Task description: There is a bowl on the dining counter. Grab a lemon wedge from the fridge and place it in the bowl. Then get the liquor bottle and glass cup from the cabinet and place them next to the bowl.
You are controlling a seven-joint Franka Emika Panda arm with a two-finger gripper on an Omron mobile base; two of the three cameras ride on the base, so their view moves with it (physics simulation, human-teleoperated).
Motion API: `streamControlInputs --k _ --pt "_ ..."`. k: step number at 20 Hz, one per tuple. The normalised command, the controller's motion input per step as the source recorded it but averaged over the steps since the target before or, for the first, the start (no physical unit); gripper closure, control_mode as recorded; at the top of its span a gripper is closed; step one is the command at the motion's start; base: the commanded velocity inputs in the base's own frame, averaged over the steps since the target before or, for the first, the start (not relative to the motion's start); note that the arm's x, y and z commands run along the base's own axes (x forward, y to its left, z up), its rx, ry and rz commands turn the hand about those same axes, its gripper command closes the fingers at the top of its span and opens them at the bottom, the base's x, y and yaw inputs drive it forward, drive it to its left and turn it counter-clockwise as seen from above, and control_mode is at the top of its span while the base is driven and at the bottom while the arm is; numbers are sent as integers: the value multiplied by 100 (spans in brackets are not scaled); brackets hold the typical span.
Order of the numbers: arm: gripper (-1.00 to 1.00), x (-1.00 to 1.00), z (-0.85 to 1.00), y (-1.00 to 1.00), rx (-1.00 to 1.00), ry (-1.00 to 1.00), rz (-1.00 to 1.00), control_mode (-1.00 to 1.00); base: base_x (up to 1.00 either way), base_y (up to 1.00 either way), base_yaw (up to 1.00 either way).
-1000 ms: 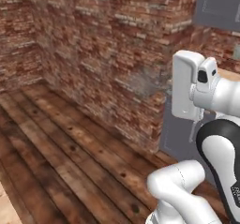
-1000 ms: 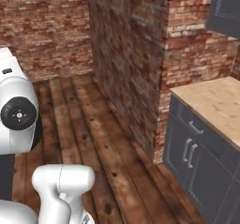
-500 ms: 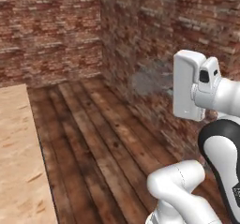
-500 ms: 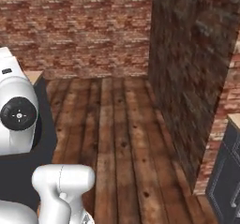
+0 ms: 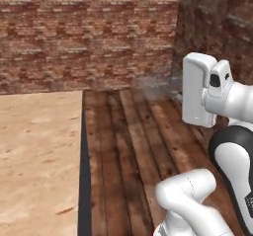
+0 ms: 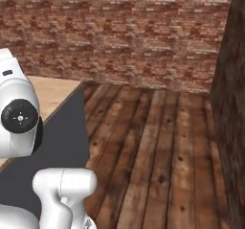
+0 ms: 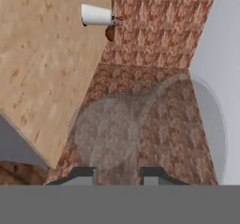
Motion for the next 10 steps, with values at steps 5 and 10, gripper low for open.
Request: streamControlInputs --k 5,10 --pt "100 0 0 0 0 0 0 100 97 -23 50" --pt "100 0 0 0 0 0 0 100 93 -29 48"
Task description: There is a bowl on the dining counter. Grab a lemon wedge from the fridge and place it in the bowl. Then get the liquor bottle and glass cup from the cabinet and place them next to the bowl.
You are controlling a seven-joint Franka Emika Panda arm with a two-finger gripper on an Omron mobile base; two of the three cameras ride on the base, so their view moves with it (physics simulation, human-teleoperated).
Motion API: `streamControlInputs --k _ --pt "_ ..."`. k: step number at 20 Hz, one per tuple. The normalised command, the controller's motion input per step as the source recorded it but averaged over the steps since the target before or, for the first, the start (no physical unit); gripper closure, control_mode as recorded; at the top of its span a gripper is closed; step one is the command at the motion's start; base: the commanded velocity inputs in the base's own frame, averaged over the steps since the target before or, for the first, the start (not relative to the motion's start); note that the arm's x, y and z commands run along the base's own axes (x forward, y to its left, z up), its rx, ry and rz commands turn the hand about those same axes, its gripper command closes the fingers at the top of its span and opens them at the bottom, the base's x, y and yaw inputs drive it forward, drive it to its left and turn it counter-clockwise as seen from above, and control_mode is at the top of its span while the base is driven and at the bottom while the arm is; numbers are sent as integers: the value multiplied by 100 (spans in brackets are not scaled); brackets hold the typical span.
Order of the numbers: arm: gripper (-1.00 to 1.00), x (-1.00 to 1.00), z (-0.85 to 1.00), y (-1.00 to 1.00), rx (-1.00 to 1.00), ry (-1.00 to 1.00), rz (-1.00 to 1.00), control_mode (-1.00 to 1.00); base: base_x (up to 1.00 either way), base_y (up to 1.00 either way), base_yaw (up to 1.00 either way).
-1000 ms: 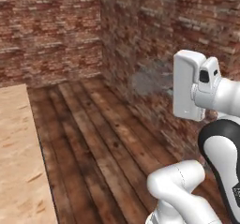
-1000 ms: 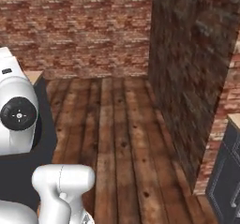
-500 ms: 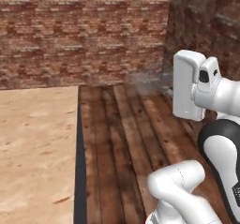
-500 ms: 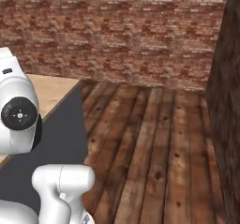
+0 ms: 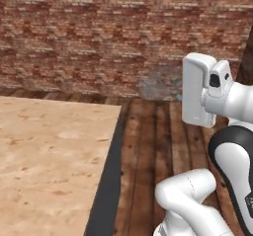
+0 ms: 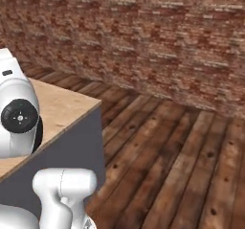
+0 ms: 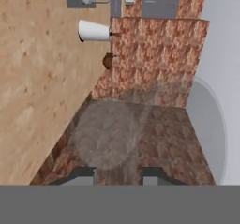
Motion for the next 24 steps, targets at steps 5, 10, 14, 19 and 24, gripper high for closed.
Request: streamControlInputs --k 5,10,14,19,24 --pt "100 0 0 0 0 0 0 100 89 -40 45" --pt "100 0 0 0 0 0 0 100 83 -55 39" --pt "100 0 0 0 0 0 0 100 80 -54 39" --pt "100 0 0 0 0 0 0 100 78 -52 40" --pt "100 0 0 0 0 0 0 100 77 -51 40"
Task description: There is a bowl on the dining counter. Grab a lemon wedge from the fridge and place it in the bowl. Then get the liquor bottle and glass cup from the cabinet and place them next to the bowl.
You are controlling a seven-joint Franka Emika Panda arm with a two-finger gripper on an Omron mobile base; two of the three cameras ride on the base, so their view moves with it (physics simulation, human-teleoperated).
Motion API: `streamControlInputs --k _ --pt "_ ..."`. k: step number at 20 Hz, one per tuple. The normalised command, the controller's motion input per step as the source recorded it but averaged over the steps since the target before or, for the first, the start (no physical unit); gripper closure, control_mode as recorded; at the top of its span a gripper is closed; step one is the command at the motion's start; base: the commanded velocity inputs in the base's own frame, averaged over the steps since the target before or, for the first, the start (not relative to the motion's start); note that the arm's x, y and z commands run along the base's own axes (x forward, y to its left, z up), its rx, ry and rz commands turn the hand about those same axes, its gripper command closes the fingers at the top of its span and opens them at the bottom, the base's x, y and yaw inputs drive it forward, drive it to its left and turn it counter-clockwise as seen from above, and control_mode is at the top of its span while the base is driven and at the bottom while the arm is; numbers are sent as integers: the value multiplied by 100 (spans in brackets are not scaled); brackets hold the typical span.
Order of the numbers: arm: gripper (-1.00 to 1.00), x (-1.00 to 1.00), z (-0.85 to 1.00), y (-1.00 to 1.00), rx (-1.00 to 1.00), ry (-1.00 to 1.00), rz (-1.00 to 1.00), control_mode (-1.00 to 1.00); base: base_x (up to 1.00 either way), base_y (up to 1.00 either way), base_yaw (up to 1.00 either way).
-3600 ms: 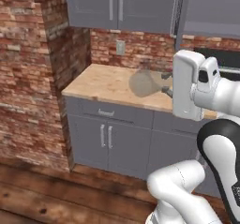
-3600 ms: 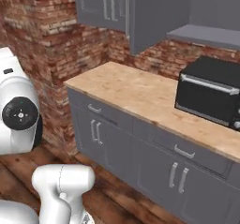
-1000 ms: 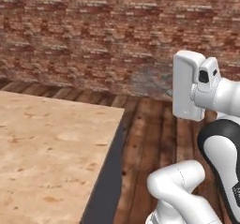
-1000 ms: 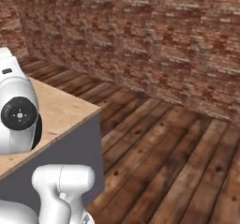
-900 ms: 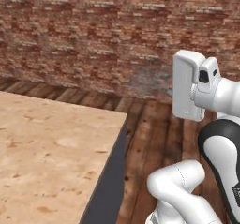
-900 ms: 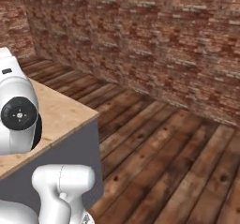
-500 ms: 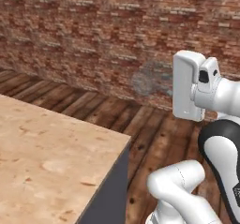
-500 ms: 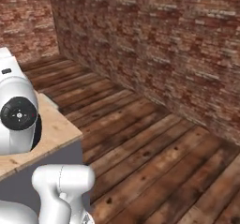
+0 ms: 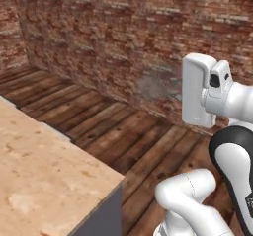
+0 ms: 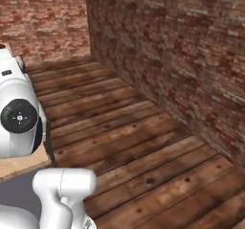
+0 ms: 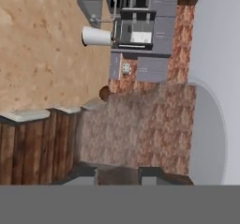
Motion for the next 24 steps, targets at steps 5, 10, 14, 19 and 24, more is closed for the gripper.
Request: streamControlInputs --k 5,10,14,19,24 --pt "100 0 0 0 0 0 0 100 77 -51 40" --pt "100 0 0 0 0 0 0 100 76 -49 41" --pt "100 0 0 0 0 0 0 100 75 -47 42" --pt "100 0 0 0 0 0 0 100 75 -47 42" --pt "100 0 0 0 0 0 0 100 76 -47 43"
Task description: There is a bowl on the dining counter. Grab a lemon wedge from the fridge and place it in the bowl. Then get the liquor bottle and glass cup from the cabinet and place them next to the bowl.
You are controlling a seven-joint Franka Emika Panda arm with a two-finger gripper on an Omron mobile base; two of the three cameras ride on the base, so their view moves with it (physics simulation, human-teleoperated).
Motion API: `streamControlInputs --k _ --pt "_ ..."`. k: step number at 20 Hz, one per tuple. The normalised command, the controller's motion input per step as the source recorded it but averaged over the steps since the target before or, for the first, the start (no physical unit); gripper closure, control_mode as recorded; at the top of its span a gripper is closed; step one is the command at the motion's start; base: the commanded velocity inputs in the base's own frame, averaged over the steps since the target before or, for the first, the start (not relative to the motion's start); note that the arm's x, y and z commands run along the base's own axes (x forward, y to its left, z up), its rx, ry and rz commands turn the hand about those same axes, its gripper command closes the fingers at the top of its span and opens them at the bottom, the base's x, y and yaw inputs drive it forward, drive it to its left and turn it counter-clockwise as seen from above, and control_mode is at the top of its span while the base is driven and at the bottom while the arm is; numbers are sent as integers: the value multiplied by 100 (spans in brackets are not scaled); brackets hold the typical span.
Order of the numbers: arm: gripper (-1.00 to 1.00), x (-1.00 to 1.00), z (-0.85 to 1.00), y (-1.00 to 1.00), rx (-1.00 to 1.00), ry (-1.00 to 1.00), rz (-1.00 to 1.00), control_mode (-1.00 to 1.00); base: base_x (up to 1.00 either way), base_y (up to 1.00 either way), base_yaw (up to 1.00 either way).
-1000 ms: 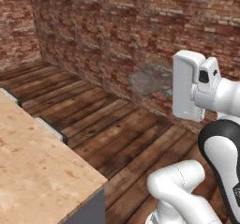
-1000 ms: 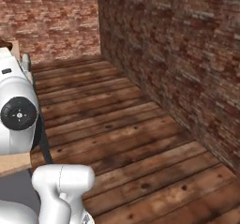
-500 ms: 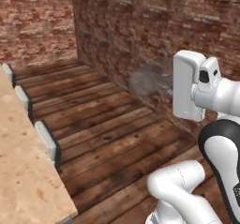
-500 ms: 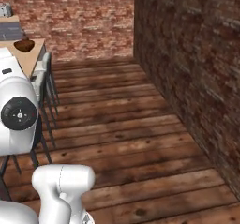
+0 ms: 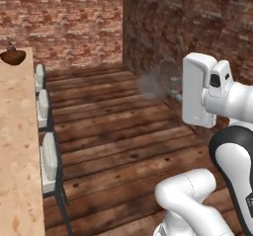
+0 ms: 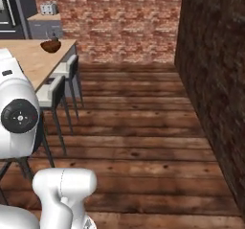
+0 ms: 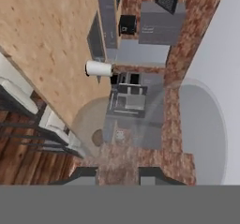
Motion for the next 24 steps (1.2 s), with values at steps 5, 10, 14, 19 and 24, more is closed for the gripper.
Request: streamControlInputs --k 5,10,14,19,24 --pt "100 0 0 0 0 0 0 100 75 -44 44" --pt "100 0 0 0 0 0 0 100 73 -36 47" --pt "100 0 0 0 0 0 0 100 72 -33 48" --pt "100 0 0 0 0 0 0 100 72 -35 47" --pt "100 0 0 0 0 0 0 100 74 -41 45"
